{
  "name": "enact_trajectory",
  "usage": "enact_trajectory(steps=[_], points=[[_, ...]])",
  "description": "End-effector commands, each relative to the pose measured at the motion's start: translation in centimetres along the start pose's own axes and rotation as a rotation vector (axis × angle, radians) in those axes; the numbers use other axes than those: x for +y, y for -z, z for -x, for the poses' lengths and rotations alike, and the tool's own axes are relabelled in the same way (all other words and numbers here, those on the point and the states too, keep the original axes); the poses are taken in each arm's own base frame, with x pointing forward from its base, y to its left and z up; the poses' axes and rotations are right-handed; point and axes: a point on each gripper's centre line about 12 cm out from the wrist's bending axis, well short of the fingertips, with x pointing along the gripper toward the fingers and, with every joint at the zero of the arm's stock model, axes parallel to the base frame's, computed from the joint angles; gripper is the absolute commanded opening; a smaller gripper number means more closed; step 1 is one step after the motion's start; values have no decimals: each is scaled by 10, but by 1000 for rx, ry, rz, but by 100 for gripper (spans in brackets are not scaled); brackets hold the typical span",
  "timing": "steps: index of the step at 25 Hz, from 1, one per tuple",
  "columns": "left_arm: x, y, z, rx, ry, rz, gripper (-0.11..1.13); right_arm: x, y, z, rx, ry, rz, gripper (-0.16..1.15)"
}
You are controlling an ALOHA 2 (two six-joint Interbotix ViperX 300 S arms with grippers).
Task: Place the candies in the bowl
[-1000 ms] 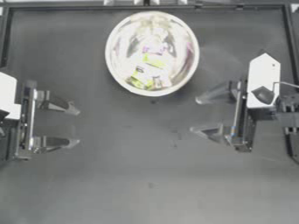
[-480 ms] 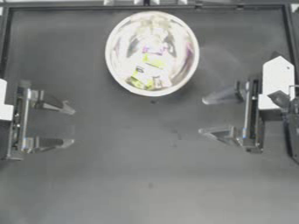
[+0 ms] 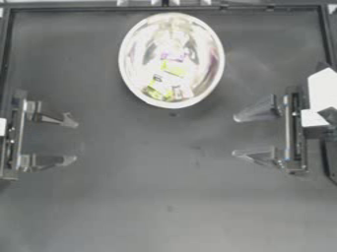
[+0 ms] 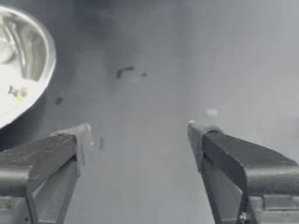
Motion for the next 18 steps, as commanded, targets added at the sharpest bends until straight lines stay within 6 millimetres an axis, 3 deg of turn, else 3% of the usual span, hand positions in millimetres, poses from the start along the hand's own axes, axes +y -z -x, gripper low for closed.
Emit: enact_trajectory(steps=[1,18], points=[[0,-4,4,-23,2,-2,98,0,-4,7,-30,-10,0,100],[3,6,21,-69,-6,3,98,-4,3,24,-62,-8,17,100]])
